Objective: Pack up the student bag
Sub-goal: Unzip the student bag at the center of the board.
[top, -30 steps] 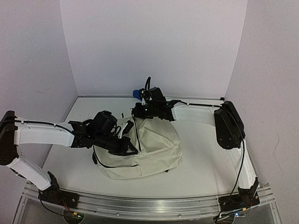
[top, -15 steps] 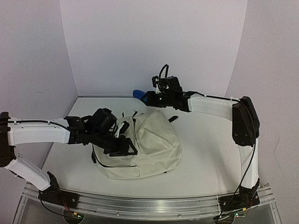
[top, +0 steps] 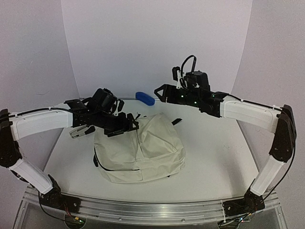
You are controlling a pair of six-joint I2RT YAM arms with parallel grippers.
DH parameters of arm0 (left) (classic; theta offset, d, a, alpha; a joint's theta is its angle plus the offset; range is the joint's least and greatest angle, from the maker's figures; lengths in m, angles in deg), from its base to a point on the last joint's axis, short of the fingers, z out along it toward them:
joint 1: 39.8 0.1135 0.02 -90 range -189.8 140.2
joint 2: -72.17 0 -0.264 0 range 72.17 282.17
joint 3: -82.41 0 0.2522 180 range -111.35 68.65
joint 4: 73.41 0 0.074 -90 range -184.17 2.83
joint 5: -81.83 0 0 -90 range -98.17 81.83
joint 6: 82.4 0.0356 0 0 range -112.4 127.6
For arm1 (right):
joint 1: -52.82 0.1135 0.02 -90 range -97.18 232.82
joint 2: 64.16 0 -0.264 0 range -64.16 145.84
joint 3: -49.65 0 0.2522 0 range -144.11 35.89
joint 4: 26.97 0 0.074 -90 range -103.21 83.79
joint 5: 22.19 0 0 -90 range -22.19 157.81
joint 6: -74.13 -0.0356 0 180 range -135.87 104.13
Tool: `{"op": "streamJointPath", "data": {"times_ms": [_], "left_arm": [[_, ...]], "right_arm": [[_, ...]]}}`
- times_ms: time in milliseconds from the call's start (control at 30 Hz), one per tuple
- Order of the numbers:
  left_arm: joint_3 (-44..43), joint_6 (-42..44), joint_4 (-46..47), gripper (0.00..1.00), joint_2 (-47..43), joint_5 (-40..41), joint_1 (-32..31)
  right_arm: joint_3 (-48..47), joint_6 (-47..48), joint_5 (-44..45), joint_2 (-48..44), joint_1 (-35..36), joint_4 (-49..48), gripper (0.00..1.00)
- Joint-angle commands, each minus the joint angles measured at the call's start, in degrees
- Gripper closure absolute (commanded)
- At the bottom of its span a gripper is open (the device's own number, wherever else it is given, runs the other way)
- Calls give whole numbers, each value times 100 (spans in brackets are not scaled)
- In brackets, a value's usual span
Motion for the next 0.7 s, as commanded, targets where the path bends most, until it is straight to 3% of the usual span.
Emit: {"op": "streamJointPath", "data": {"times_ms": [0,167,333,500,667], "left_arm": [[-574,281,-411,14,435,162,0],[-770,418,-676,15,756,225,-1],[-616,294,-769,40,822,352,0],[-402,143,-660,63,674,442,0],[-198,68,-553,76,531,469,4]], "right_arm": [[309,-29,199,-144,0,78,27],[439,-105,220,-173,2,90,26],[501,-338,215,-280,45,136,25],[350,-539,822,-224,383,776,25],[89,-563,1525,-2,1004,1413,25]]}}
